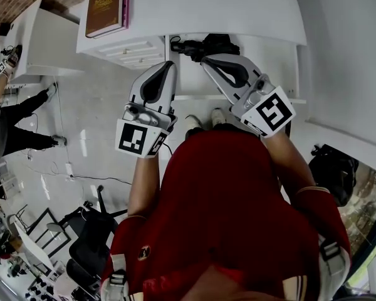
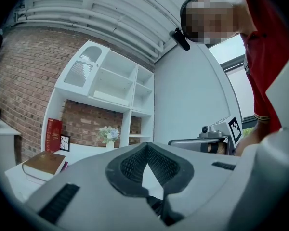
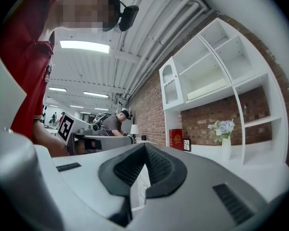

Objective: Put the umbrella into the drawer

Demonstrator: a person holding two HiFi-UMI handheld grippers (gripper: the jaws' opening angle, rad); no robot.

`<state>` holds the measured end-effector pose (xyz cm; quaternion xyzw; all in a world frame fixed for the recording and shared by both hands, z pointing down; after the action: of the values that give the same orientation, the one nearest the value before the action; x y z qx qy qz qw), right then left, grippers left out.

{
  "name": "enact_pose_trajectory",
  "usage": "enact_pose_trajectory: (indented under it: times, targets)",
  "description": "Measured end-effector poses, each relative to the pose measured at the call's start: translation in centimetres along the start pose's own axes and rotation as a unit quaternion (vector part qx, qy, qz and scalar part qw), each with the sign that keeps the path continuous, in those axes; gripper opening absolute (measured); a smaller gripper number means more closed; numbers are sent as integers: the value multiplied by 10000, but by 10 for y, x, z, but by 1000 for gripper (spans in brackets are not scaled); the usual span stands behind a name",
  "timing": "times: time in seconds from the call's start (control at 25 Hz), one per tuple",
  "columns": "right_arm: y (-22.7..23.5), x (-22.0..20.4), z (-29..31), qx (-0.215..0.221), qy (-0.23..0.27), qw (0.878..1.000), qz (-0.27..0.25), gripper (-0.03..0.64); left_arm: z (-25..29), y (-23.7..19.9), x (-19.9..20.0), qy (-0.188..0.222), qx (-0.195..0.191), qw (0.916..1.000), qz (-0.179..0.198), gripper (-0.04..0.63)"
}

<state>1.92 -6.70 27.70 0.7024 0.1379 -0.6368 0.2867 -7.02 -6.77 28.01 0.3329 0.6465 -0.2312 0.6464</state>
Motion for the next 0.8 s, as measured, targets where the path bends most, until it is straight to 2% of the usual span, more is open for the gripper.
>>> enact_pose_trajectory:
  times: [0.8]
  targets:
    - [2, -6, -6, 42, -6, 10000, -68, -2, -4, 1, -1, -93, 66, 9999, 79, 6]
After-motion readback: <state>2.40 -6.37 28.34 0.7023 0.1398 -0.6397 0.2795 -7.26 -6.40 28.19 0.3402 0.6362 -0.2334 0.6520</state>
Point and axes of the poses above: the fingertips, and each gripper's own axes: z forward along the fingers, y to its right, x out of its top, the point moved 2 cm from there along -z, backward along the fingers, and after that the axes turned 12 degrees about z, right-handed, at the moved point
